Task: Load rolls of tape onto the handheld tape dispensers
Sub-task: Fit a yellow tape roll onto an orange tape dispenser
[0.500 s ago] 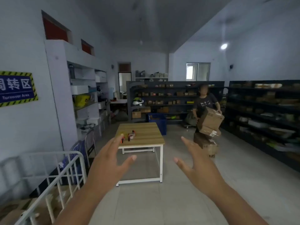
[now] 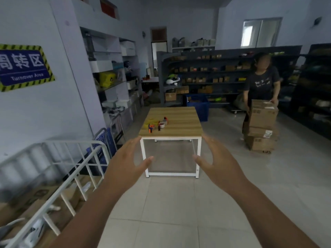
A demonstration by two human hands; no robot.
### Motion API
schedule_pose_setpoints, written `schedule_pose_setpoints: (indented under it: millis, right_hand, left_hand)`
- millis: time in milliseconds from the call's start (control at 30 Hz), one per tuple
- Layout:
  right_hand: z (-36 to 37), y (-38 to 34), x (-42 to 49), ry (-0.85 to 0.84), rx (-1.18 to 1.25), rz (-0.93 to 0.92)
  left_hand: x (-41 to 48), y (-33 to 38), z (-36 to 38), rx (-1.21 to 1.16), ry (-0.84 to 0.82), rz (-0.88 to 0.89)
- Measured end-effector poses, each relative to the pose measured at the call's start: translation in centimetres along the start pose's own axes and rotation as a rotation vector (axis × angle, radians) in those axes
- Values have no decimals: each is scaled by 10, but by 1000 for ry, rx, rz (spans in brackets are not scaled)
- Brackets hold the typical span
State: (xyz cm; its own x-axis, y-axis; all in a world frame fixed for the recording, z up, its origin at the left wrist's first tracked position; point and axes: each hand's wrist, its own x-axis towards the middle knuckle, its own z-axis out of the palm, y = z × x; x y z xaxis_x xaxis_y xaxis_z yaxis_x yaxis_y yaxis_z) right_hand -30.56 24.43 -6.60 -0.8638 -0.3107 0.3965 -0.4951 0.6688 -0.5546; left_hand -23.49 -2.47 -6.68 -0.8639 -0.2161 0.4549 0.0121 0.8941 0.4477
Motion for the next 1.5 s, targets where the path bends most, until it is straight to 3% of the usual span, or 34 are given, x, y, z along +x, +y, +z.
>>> schedule_pose_setpoints:
  millis: [233, 467, 900, 1167, 1500]
  right_hand:
    - [84, 32, 153, -22, -67, -4]
    - [162, 54, 295, -49, -71, 57]
    - [274, 194, 550, -156, 17, 71]
    - [345, 244, 699, -242, -14, 72]
    - [502, 279, 835, -334, -74, 166]
  left_hand:
    - [143, -82, 67, -30, 43, 16]
    - [287, -168, 134, -74, -69, -7]
    - [522, -247, 292, -15, -118, -109]
    - [649, -300, 348, 21, -99, -152]
    - [788, -456, 441, -91, -205, -260]
